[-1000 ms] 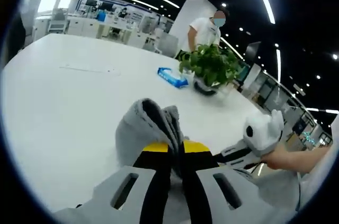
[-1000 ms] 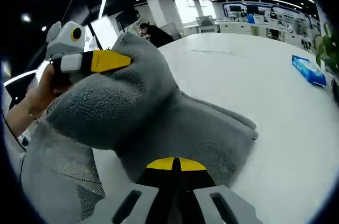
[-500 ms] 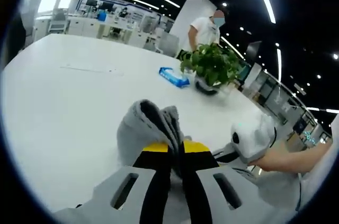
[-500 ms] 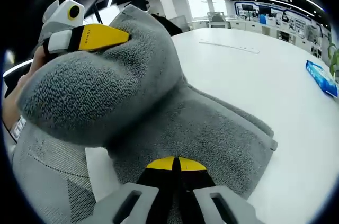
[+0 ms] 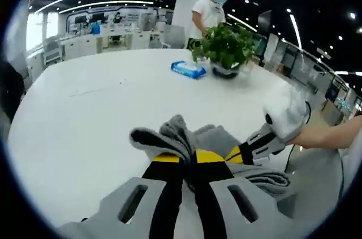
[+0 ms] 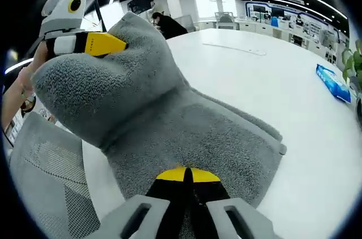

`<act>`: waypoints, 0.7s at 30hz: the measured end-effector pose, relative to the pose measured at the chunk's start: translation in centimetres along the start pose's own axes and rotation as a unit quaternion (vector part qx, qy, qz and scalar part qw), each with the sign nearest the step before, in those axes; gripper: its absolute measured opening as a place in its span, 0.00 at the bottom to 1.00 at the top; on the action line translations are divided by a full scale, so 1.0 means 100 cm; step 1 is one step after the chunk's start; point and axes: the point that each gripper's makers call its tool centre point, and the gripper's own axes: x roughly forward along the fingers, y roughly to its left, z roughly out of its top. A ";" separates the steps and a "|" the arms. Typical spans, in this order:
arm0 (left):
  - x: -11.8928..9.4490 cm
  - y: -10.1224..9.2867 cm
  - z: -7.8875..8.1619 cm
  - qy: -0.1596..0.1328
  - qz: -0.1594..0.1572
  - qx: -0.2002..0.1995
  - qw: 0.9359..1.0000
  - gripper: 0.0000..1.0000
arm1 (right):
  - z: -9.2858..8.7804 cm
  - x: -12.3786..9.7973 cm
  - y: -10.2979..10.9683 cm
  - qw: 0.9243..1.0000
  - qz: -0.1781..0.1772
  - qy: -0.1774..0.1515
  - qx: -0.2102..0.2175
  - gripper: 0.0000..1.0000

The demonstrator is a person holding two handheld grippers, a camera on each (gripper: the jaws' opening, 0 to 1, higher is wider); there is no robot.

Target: Open the folded towel by lifting each exposed corner and separating the folded layers until the towel lies flat within the target outline without major curled edges

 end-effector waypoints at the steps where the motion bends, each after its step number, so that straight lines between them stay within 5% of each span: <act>1: 0.000 0.000 -0.001 0.007 0.003 0.021 1.000 0.05 | -0.001 -0.001 -0.002 1.000 -0.002 0.000 0.001 0.00; 9: 0.000 -0.003 -0.013 0.045 0.009 0.101 0.994 0.05 | -0.011 -0.015 -0.020 1.000 -0.024 0.001 0.013 0.00; 13: -0.003 0.004 -0.019 0.070 0.026 0.166 0.983 0.05 | -0.017 -0.024 -0.030 0.999 -0.036 0.003 0.014 0.00; 21: -0.005 0.011 -0.026 0.093 0.039 0.224 0.969 0.05 | -0.027 -0.038 -0.048 0.998 -0.053 0.011 0.017 0.00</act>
